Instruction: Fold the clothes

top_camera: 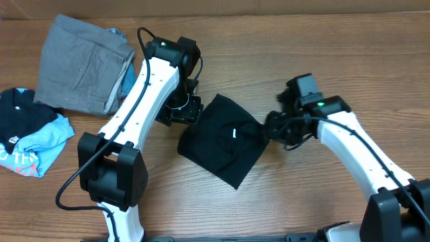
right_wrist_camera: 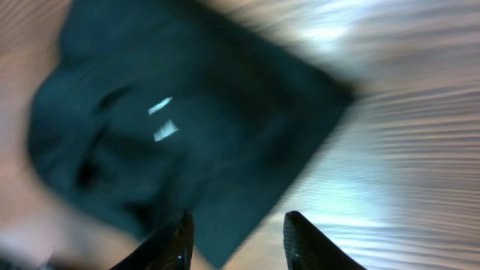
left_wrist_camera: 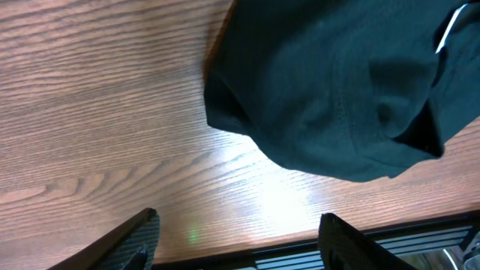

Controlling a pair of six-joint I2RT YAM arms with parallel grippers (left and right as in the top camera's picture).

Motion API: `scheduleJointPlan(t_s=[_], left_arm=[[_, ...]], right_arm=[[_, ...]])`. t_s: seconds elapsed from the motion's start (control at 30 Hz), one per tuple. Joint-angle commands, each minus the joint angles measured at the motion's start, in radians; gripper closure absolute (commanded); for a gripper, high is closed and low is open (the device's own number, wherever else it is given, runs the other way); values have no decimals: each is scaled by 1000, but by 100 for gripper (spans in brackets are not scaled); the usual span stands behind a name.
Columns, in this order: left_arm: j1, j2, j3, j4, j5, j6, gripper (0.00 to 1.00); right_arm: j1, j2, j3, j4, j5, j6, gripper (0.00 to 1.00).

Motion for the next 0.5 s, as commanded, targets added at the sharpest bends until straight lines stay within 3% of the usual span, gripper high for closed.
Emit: scheduleJointPlan(t_s=[0.0,0.27,0.4,0.47], left_arm=[[0,-29,-12,15,-4,23,30],[40,-29,-12,30,22,23,29],[54,-29,-12,31,24,25,29],[55,-29,-12,33,24,27,29]], right_arm=[[93,-10,-14,16,-130,46,55],[309,11,-122,222,0,313,40],[345,42,-134,289,75,426,39],[345,55,-134,318,60,426,46]])
